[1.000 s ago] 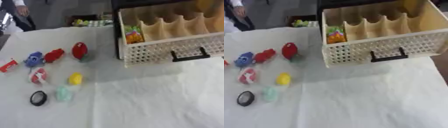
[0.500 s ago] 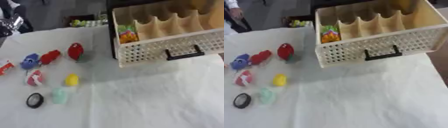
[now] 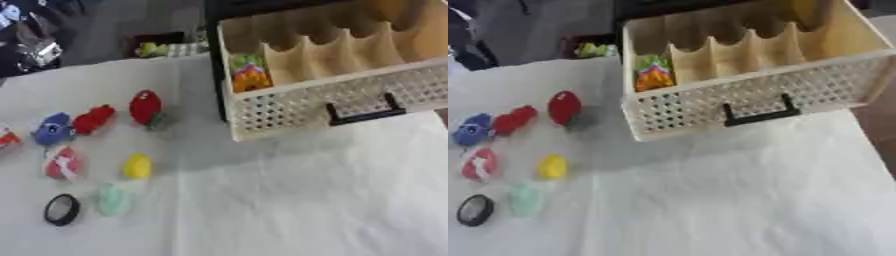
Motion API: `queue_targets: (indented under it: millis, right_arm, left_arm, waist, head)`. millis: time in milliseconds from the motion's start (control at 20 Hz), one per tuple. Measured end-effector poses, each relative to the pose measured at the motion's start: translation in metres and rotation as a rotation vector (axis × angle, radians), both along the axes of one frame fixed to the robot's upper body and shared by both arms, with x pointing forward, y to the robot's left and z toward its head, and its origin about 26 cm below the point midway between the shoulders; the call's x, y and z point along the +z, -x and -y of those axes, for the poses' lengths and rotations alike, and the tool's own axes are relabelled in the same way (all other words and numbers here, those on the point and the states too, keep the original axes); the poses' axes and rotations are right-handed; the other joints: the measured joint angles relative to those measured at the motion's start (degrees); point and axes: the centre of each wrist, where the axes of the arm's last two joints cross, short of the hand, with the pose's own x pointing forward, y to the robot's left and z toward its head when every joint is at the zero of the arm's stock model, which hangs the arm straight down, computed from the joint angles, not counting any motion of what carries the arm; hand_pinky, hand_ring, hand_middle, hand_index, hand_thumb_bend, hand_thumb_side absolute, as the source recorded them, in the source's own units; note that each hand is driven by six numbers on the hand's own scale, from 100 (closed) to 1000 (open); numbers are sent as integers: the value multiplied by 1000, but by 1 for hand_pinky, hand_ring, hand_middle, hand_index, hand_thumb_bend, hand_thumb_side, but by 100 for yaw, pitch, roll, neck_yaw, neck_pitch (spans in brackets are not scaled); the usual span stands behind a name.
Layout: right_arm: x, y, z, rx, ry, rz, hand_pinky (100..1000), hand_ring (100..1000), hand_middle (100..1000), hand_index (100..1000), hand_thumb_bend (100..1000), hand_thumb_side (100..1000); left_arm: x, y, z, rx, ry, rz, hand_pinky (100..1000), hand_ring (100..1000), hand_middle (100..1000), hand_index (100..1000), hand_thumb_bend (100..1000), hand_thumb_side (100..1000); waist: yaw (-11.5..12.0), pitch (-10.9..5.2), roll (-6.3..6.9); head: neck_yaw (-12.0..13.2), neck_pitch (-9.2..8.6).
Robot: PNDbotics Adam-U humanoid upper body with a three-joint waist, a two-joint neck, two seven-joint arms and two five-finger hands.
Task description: Pick up objects from table and place into drawer.
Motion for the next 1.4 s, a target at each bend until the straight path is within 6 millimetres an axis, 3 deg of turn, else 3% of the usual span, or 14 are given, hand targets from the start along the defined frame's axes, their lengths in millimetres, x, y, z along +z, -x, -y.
queue_targets:
  millis: [700,950,1150,1400]
  right_arm:
    - [3,0,-3,14,-6,-3,525,300,302,550,117,867]
    - [2,-1,-3,19,-12,-10,525,297,298,542,116,865]
    - [1,-1,-4,23,-17,-13,525,296,296,538,116,865]
    - [1,-1,-4,24,-18,-15,527,294,294,535,115,865]
  left_arm:
    - [-11,-36,11,7,-176,-154,677,800,826,1000,501,938]
    - [-18,-46,13,45,-218,-197,674,815,819,1000,504,912]
    - [-23,-53,14,86,-227,-223,595,761,786,1000,498,927]
    - [-23,-58,15,131,-233,-250,600,736,755,1000,521,953]
  waist:
    - [-148,53,67]
    - [-196,100,80]
    - [-205,160,109]
    - [-206,229,139]
  head:
    - [95,-124]
    - [126,-150]
    - [150,-194]
    - [165,-224]
